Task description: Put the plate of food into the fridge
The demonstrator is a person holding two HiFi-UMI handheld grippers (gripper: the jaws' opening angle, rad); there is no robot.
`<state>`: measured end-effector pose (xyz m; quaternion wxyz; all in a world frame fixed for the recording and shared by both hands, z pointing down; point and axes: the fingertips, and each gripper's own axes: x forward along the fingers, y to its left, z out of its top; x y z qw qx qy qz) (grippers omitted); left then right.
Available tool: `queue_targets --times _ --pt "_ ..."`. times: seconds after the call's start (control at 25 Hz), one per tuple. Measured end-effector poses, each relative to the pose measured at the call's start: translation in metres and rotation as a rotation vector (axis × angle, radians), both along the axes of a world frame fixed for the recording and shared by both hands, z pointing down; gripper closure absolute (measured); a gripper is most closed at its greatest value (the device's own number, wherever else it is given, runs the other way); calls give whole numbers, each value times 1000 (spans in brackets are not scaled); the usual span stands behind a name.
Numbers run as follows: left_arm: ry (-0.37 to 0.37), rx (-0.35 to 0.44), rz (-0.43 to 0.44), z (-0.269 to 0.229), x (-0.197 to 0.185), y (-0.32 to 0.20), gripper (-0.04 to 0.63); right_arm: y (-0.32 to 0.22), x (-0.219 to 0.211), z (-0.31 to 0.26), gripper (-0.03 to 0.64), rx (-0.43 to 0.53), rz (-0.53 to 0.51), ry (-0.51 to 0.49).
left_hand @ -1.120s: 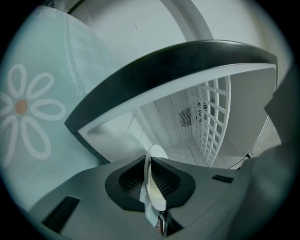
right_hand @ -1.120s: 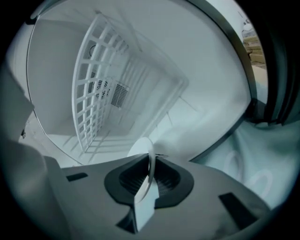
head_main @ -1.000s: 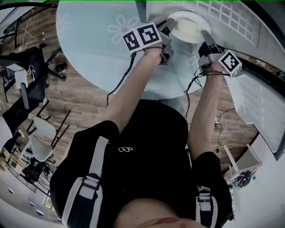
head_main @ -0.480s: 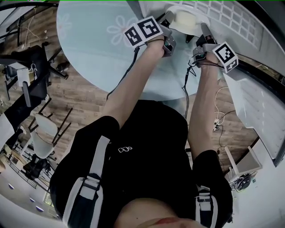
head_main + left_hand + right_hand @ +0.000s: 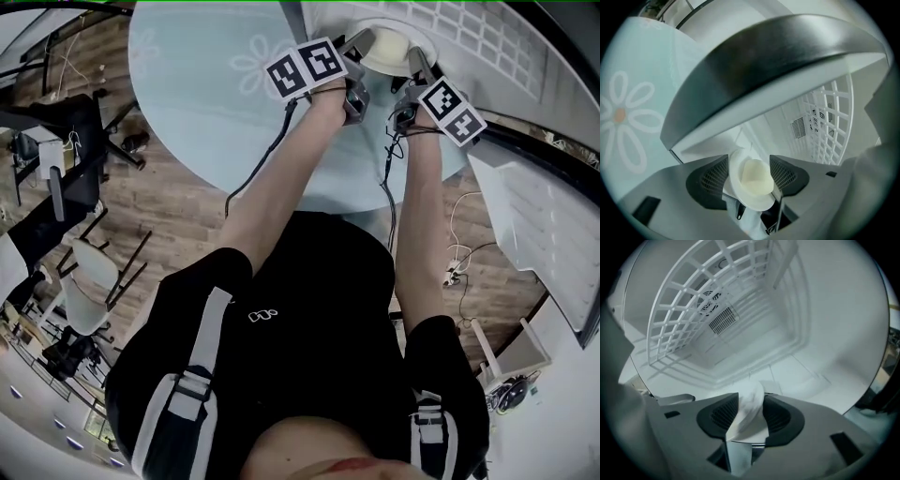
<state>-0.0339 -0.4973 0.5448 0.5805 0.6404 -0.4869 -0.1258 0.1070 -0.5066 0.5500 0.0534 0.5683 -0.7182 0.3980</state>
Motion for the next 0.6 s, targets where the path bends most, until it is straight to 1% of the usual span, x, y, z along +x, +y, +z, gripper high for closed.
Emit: queue_targets --times 0.04,0.12,0.2,0.28,0.36,0.4,0.44,0.52,0.56,0.6 --pt "-20 -2 0 0 -2 3 301 1 2 1 446 0 -4 50" --pt "-47 -5 -5 1 -8 9 301 3 9 4 440 3 -13 153" --pt "-32 -6 -8 0 -12 14 301 5 11 2 434 14 -35 230" --pt "-1 11 -8 -7 -15 19 301 7 9 -11 434 50 -57 268" --pt "9 60 8 -22 -10 26 310 14 10 -32 442 105 -75 289" --pt "-5 113 33 -35 -4 32 325 20 12 -41 443 131 -81 291" --pt "-35 192 70 -53 4 38 328 26 14 -49 445 153 -83 284" --pt "-126 391 161 -96 19 53 333 39 15 -67 476 193 -69 254" --pt "-167 482 199 -116 24 60 333 45 14 -76 476 215 -57 238" --pt "-202 556 228 -133 26 67 333 50 11 -85 476 238 -46 224"
